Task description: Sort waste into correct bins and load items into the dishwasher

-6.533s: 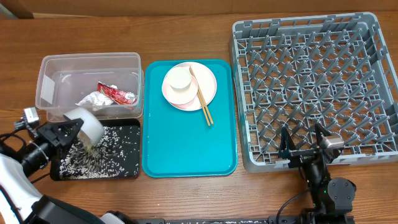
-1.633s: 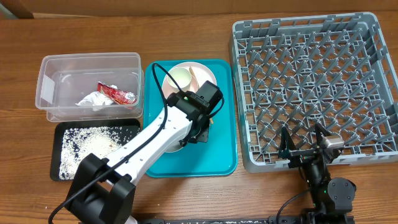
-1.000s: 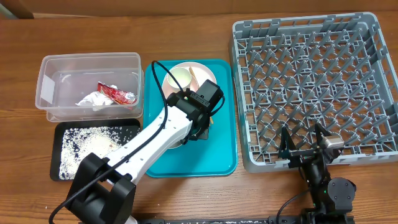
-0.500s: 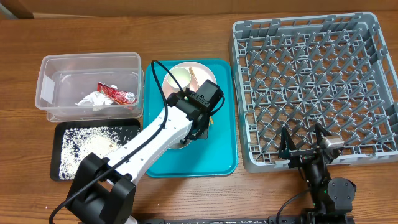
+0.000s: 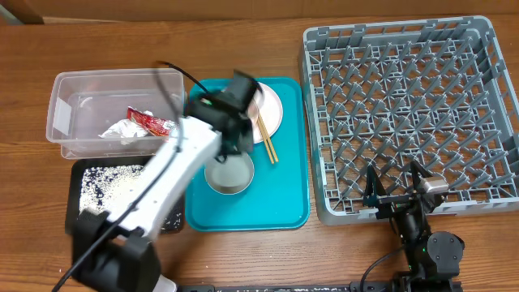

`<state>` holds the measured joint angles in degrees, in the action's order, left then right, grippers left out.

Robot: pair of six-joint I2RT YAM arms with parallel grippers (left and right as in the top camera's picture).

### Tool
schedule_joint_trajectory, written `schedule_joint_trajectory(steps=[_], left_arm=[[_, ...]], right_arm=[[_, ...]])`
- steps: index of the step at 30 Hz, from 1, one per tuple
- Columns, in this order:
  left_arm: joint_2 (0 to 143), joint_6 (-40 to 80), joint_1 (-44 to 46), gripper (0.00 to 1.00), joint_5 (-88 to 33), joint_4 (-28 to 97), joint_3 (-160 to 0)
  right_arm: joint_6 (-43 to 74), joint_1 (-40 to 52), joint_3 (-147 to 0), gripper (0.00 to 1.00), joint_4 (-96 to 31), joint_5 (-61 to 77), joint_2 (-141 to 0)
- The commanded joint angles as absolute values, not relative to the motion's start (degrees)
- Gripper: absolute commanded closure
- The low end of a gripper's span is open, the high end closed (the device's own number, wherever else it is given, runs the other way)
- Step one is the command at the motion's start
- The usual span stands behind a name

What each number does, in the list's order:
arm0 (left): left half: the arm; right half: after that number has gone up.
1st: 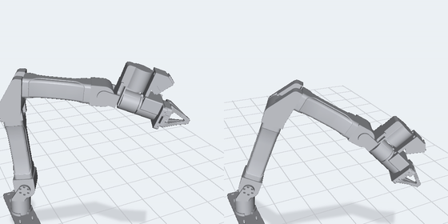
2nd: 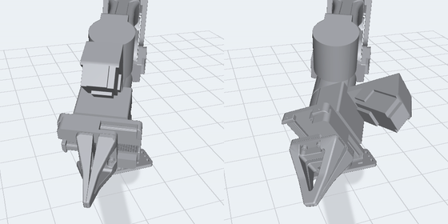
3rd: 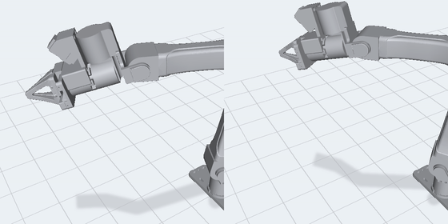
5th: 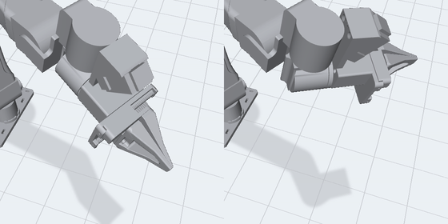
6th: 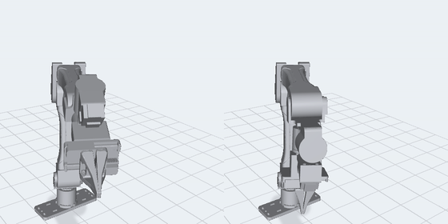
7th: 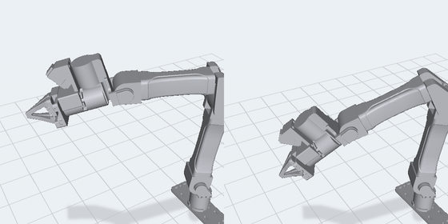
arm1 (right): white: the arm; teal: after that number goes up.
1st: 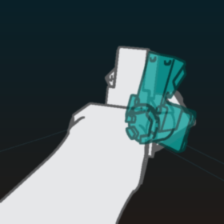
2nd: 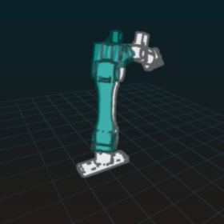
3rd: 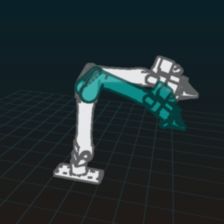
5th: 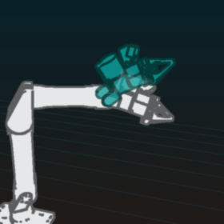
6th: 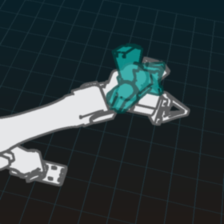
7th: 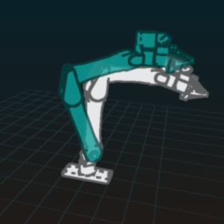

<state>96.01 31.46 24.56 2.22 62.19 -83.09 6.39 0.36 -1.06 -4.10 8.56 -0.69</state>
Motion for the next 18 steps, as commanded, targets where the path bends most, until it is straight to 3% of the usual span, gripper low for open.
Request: schedule_joint_trajectory(steps=[1,2,5,8,15,17,18], left_arm=[[90.21,32.14,17.98,0.96,-9.08,61.39,-88.77],[89.76,32.14,16.43,0.94,-11.7,60.62,-89.12],[89.47,32.16,12.97,0.76,-15.75,59.53,-89.14],[89.91,32.03,10.74,0.49,-16.03,61.06,-89.1],[89.86,29.98,3.22,0.46,-19.38,61.04,-90.72],[89.86,30.06,-0.36,0.39,-22.33,60.4,-91.31],[89.86,30.06,-2.33,0.25,-23.83,59.57,-91.31]], right_arm=[[6.46,0.25,-0.45,0.0,-3.84,8.4,-0.16],[6.46,0.25,-0.45,0.0,-3.84,8.4,-0.16],[6.48,0.25,-0.45,0.0,-3.79,9.04,-0.16],[6.52,0.25,-0.45,0.0,-3.77,9.65,-0.16],[10.57,0.25,-5.54,0.0,-7.6,22.06,-1.02],[10.5,0.25,-10.44,0.0,-11.66,20.18,-2.98],[10.5,0.25,-13.58,0.0,-13.65,19.29,-4.75]])
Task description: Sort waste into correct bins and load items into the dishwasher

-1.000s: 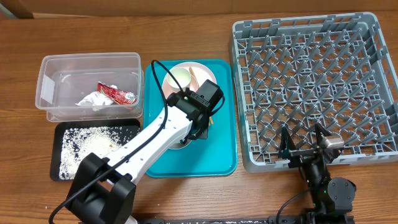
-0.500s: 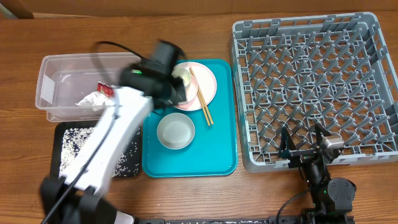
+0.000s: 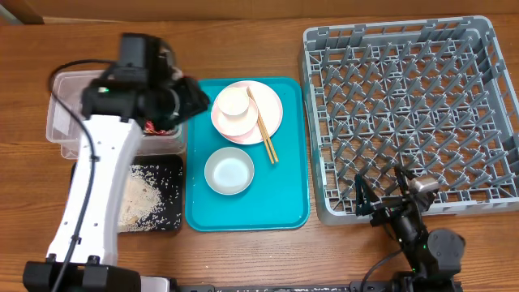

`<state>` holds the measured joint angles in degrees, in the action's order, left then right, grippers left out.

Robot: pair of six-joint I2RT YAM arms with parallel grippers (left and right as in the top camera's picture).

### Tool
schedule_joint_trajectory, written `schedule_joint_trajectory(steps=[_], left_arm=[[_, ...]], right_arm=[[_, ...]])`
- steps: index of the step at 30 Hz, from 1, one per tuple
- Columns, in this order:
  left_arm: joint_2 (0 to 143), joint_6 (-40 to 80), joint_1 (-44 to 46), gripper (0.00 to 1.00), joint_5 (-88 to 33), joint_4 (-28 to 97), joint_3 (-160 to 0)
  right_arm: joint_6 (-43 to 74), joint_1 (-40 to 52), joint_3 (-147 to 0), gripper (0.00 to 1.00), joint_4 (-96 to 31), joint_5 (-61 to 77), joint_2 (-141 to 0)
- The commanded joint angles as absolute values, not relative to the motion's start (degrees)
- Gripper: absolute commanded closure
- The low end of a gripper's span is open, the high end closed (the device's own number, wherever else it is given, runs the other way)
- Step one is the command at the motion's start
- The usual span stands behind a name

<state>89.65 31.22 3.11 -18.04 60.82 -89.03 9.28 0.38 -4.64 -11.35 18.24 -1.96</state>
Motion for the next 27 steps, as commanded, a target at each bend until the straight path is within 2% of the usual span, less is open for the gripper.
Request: schedule_joint_trajectory(steps=[1,3,9,12,15,18,21,27], left_arm=[[89.86,30.13,-3.88,0.13,-25.06,59.05,-91.31],[89.89,30.74,-7.29,0.01,-26.59,58.26,-91.31],[89.89,31.33,-13.26,0.0,-26.37,58.41,-91.22],[89.89,31.31,-13.89,0.0,-26.35,58.41,-91.22],[89.89,31.31,-13.87,0.0,-26.37,58.41,-91.22],[89.89,31.31,-13.87,0.0,-26.39,58.41,-91.22],[89.89,31.31,-13.87,0.0,-26.39,58.41,-91.22],[89.89,31.31,-13.87,0.0,-26.39,58.41,-91.22]], right_arm=[[10.46,0.25,-16.4,0.0,-15.22,19.16,-6.63],[10.46,0.25,-23.94,0.0,-18.85,19.22,-12.97],[10.5,0.32,-51.83,0.0,-34.26,24.97,-40.38],[10.5,1.23,-70.67,0.0,-49.32,29.54,-56.38],[10.52,4.89,-89.21,0.0,-64.75,29.71,-71.2],[10.52,10.96,-104.99,0.0,-73.78,30.17,-84.95],[10.52,15.79,-110.3,0.0,-73.1,31.97,-91.9],[10.98,23.24,-110.65,0.0,-63.07,35.05,-101.86]])
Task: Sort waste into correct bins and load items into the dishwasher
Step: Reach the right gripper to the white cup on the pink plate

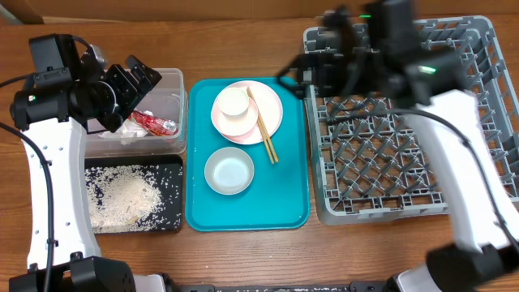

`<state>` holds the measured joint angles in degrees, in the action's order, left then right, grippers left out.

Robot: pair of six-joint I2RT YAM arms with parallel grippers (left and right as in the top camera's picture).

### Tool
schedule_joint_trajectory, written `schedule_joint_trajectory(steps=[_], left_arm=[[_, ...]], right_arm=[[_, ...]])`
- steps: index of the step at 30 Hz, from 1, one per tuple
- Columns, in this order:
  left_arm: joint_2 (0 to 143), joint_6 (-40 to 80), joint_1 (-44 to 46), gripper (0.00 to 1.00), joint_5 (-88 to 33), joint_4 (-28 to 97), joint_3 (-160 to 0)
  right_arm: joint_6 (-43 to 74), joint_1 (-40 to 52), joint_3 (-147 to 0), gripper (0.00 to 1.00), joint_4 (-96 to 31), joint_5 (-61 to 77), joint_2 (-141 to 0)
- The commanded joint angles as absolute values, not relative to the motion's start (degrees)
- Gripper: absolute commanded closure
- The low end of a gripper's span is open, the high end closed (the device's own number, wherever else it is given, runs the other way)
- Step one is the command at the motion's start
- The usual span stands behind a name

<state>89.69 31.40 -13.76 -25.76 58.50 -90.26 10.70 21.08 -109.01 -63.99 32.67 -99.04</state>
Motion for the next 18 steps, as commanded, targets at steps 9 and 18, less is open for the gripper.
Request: schedule_joint_trajectory(steps=[9,18], left_arm=[[89.89,31.31,-13.87,0.0,-26.37,58.41,-91.22],[89.89,31.31,-13.87,0.0,-26.39,58.41,-91.22]], right_arm=[[12.29,34.46,-110.63,0.85,-61.52,11.51,-106.85],[12.19,44.23,-109.6,0.96,-51.4,-6.07,-106.87]])
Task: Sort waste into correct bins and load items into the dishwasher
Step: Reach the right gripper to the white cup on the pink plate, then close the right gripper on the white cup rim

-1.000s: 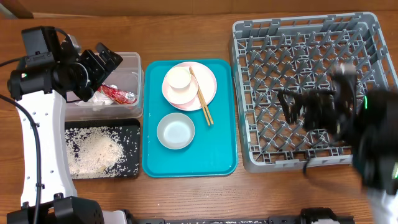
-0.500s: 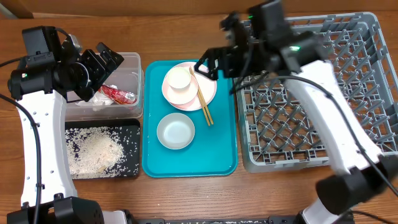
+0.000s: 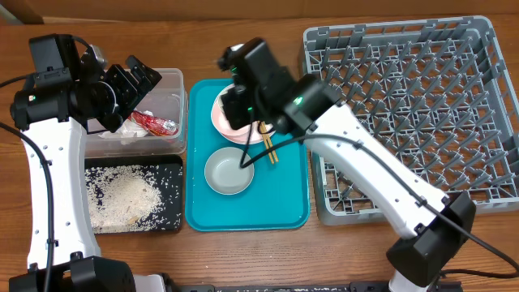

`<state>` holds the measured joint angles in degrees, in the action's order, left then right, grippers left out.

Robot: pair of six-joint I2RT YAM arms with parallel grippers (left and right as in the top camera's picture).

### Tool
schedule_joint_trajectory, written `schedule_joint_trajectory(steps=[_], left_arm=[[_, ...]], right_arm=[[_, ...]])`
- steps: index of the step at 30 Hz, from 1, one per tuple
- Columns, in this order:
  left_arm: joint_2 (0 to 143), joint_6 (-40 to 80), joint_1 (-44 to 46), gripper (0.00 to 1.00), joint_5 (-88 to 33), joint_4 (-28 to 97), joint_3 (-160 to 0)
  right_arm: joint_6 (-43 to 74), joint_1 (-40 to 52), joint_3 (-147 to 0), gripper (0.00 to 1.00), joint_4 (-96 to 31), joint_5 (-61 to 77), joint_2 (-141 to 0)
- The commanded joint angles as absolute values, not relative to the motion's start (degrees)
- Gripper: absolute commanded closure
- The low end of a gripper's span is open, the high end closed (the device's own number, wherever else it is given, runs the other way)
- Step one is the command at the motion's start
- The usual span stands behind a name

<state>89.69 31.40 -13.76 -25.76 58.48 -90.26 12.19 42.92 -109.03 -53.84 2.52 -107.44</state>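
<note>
A teal tray (image 3: 284,203) holds a pink plate (image 3: 220,122), a pair of chopsticks (image 3: 271,152) and a pale bowl (image 3: 229,172). My right gripper (image 3: 242,107) hangs low over the plate and covers most of it; its fingers do not show clearly. The grey dish rack (image 3: 405,105) stands to the right with nothing in it. My left gripper (image 3: 134,77) is open over the clear bin (image 3: 174,89), which holds a red wrapper (image 3: 154,123) and crumpled tissue (image 3: 122,130).
A black tray (image 3: 130,195) with spilled rice lies in front of the clear bin. The right arm stretches from the front right corner across the rack's left front corner to the tray. Bare wood runs along the back edge.
My right arm has moved from above the rack's back left corner to over the pink plate on the tray, hiding the small cup that stood there. The left arm has not moved.
My left arm was over the tray beside the plate while the right arm sat folded in front of the rack. Then the left gripper was over the clear bin, then open at its left side. The right arm rose over the rack and is now above the plate.
</note>
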Motion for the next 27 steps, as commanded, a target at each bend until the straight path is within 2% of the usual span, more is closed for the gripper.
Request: schedule_joint_trajectory(steps=[1,3,5,9,12,23,27], left_arm=[[89.89,31.31,-13.87,0.0,-26.39,58.41,-91.22],[89.89,31.31,-13.87,0.0,-26.37,58.41,-91.22],[89.89,31.31,-13.87,0.0,-26.37,58.41,-91.22],[89.89,31.31,-13.87,0.0,-26.37,58.41,-91.22],[89.89,31.31,-13.87,0.0,-26.39,58.41,-91.22],[89.89,31.31,-13.87,0.0,-26.39,58.41,-91.22],[89.89,31.31,-13.87,0.0,-26.39,58.41,-91.22]], right_arm=[[12.01,44.62,-109.01,0.96,-50.13,-6.48,-106.87],[12.01,44.95,-107.2,0.91,-47.37,-6.87,-106.87],[12.01,44.95,-105.38,0.82,-44.93,-6.85,-106.91],[11.75,44.93,-100.36,0.77,-37.41,-6.87,-107.33],[11.16,44.95,-97.03,0.68,-31.57,-6.83,-108.27],[4.95,44.95,-96.31,0.58,-22.06,-6.81,-119.96],[4.23,44.93,-96.31,0.57,-21.43,-6.81,-121.99]])
